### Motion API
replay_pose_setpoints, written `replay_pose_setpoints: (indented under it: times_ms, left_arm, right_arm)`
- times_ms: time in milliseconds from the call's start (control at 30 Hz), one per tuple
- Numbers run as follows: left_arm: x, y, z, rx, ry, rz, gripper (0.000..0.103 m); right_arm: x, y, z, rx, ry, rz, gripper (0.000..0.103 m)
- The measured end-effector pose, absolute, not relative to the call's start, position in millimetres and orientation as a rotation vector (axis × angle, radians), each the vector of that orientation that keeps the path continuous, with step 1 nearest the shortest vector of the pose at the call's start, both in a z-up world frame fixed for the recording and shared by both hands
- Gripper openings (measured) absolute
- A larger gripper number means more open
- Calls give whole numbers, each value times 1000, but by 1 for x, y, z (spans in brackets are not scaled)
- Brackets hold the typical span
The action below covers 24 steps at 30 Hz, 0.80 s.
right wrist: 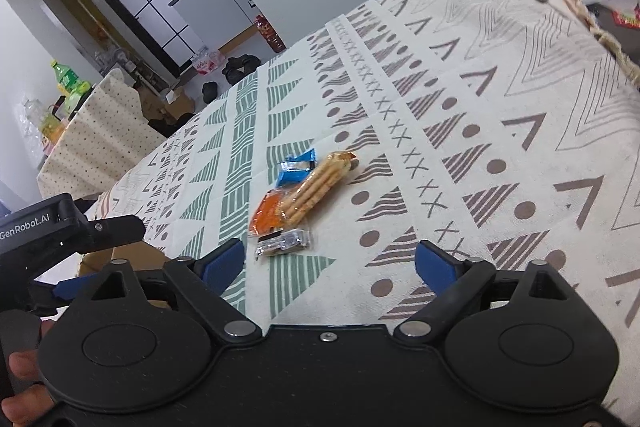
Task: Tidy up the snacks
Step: 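Move both open grippers back over the remaining snacks, then grasp the orange packet with the left gripper while the right grasps the biscuit stick packet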
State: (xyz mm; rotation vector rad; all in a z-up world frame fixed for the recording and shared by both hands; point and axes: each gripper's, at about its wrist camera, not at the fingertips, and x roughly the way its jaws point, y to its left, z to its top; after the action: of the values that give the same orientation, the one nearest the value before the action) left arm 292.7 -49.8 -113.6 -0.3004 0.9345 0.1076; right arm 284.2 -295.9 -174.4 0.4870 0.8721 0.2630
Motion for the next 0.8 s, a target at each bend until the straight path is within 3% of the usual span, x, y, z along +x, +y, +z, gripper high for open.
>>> replay_pose_setpoints:
  times_ms: [133,233,400,467,800]
  left_arm:
    - [310,-55,-125,-289,955,105,94]
    - [323,-57,-135,-295,968,97,89]
    - [343,-60,-157,-289,988,95,77]
    - [349,-59,-168,-297,1001,87,67]
    - [372,-63,-199,-286,1004,30,57]
  right_arm:
    - [298,-300,-188,564,902,285,71]
    - [310,-302,-197,615,919,299,67]
    - [331,-300,-213,722,941,334,64]
    - [339,-299,-218,735,945,335,63]
    - [365,-294,-241,826,968,369,63]
